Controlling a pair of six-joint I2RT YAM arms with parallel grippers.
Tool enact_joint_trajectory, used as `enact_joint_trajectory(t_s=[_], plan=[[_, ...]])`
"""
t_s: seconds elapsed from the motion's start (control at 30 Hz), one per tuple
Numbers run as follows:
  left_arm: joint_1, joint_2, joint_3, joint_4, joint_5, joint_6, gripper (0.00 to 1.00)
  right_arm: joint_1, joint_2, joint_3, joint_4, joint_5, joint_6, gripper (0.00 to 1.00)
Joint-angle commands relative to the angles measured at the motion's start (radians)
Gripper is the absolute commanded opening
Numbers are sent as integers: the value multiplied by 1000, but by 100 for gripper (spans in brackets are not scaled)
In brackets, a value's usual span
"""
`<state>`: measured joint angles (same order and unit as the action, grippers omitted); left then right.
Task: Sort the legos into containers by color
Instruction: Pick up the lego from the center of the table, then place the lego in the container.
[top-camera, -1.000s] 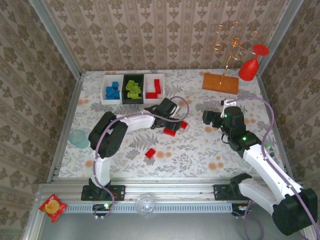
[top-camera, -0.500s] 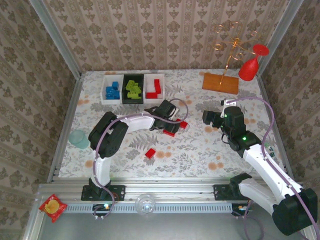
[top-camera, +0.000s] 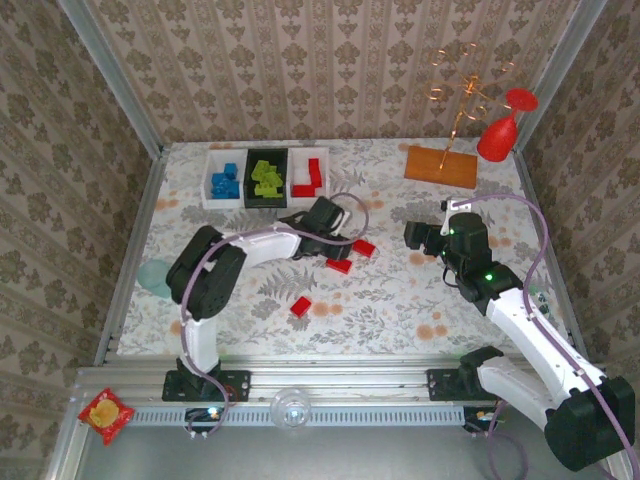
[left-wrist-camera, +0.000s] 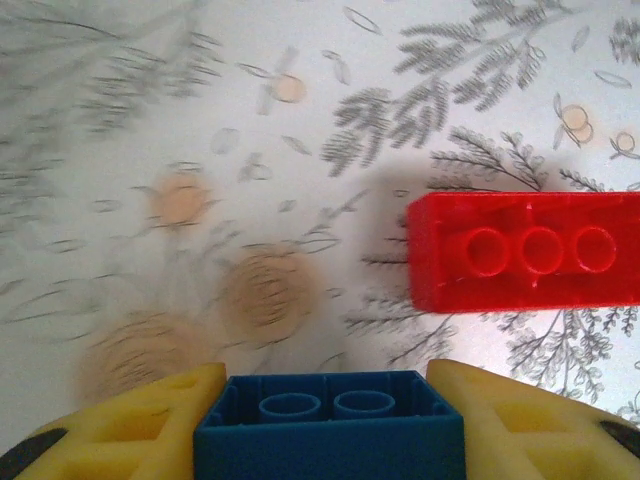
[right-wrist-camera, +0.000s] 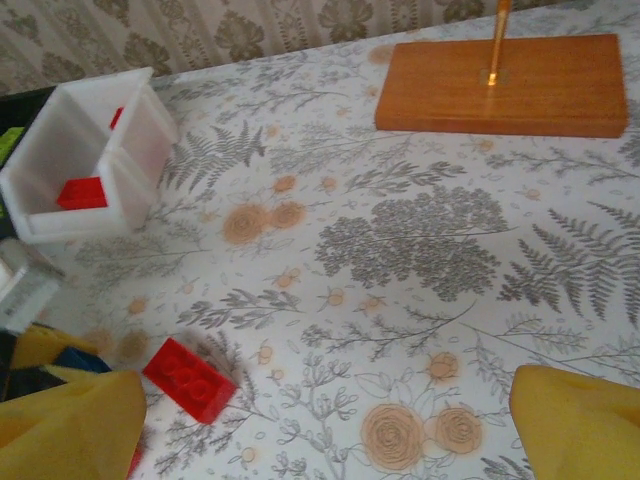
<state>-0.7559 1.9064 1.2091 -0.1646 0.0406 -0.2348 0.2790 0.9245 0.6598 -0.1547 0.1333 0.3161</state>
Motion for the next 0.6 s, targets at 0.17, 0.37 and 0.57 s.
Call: enact_joint_trajectory(t_s=[0.17,0.37,0.57], plan=[[237,-321,-157,93,-79,-23,45,129,48,5,91,-60,-79,94],[499,-350,-127,143,-57,-38,45,158,89,9,101,-55,-77,94],[637,-156,64,148,-39,-71,45,167,88,3,106,-52,-77,94]])
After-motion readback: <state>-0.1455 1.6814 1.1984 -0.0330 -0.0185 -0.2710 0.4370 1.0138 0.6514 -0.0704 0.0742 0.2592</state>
